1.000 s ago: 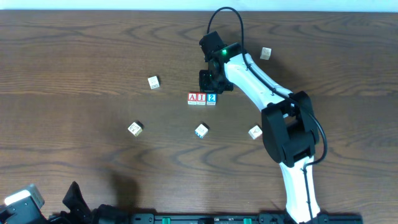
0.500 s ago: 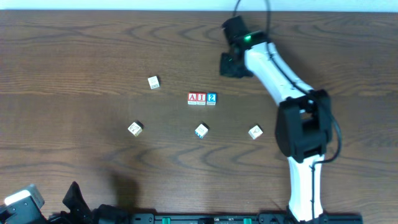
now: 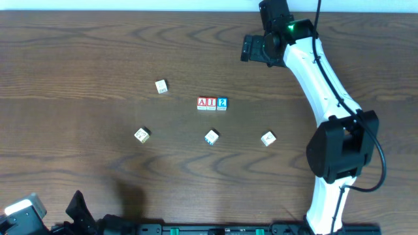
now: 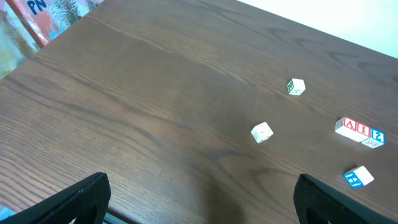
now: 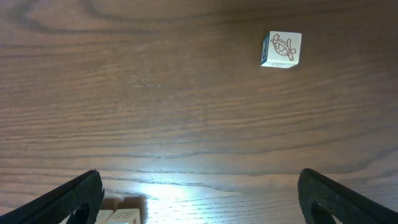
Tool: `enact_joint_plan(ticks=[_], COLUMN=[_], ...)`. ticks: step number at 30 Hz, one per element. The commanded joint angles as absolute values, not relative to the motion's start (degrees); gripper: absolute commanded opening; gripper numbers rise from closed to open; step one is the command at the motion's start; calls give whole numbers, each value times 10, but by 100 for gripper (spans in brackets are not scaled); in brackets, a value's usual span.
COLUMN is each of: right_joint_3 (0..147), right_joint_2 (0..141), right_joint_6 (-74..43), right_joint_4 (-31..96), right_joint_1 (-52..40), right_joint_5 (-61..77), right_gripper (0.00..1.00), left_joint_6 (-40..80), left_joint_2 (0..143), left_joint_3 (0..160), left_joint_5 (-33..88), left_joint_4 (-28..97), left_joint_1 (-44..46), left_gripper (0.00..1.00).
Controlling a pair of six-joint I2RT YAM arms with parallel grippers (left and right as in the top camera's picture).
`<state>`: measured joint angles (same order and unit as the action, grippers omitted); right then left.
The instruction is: Spell out Ai2
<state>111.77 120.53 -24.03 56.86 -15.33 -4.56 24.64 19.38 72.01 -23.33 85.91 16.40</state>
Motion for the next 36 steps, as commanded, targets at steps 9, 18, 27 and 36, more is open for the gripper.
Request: enact_joint_plan(ticks=[9, 18, 27, 36], right_joint_3=[1087, 1085, 1082, 757], right_joint_2=[1062, 848, 670, 442], right_joint_6=[-233, -233, -156, -130], right_joint_4=[571, 571, 600, 514], right_joint_1=[-186, -285, -260, -90], right_joint_5=[-51, -51, -208, -208], right_gripper=[99, 99, 99, 99], left_joint_6=[249, 249, 249, 249], left_joint_2=[191, 191, 191, 191], left_joint_3=[721, 721, 721, 721], left_joint_5=[-241, -241, -241, -241], left_joint_4=[860, 860, 860, 860], left_joint_1=[166, 166, 166, 166], left_gripper=[95, 95, 95, 95])
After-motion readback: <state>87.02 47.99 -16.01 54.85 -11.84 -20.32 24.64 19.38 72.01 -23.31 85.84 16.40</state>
